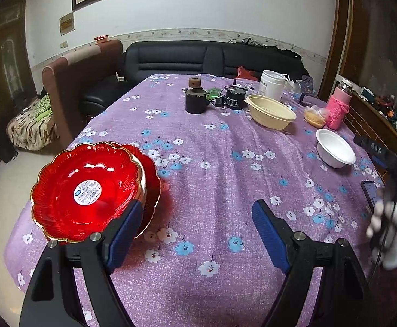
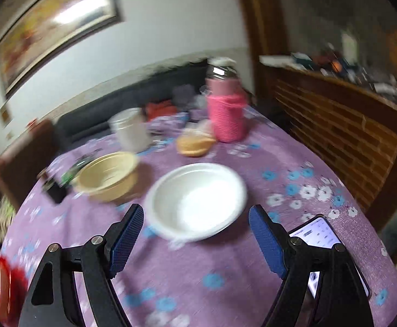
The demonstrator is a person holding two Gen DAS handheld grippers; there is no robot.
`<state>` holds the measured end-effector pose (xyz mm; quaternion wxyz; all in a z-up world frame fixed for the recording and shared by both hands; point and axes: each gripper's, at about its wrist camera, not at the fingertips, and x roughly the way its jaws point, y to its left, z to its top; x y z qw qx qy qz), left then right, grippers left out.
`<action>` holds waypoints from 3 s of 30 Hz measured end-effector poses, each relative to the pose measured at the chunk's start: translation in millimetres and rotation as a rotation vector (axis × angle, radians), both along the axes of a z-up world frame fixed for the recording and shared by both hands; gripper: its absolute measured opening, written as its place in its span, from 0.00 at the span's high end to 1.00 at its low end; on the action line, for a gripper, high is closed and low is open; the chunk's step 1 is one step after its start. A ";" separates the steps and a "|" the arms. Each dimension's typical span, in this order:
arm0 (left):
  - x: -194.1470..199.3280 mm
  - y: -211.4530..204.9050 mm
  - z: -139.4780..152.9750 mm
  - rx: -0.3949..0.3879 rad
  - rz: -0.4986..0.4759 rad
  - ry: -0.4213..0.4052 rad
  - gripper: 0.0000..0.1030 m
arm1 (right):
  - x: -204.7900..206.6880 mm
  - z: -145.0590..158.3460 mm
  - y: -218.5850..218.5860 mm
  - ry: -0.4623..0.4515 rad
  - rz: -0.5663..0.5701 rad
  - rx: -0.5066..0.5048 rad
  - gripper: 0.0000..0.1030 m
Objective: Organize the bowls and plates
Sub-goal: 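Move the right gripper to the second white paper bowl, then grasp the rim of the white paper bowl with the right gripper, then carry the white bowl onto the gold-rimmed plate and release it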
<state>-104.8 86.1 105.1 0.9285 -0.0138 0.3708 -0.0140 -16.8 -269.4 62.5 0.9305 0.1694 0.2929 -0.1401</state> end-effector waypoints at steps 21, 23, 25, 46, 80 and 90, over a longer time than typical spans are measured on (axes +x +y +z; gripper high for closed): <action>1.2 -1.6 -5.9 -0.044 -0.019 0.048 0.20 | 48.6 -67.3 6.2 0.310 0.301 0.446 0.91; 1.2 -3.8 -7.1 -0.043 -0.027 0.052 0.20 | 38.6 -70.4 25.3 0.333 0.397 0.524 0.91; 1.6 -6.2 -8.1 -0.039 -0.033 0.054 0.20 | 28.9 -74.2 50.6 0.379 0.524 0.601 0.91; 107.0 -87.7 -75.8 -0.044 -0.126 0.304 0.21 | -5.1 -61.9 92.5 0.195 0.494 0.222 0.64; 18.5 134.9 -1.3 -0.134 0.208 0.060 0.80 | -37.5 30.8 343.4 0.039 0.913 0.070 0.84; 44.6 173.8 -9.5 -0.054 0.282 0.084 0.65 | -12.3 23.0 397.5 0.096 0.930 0.009 0.84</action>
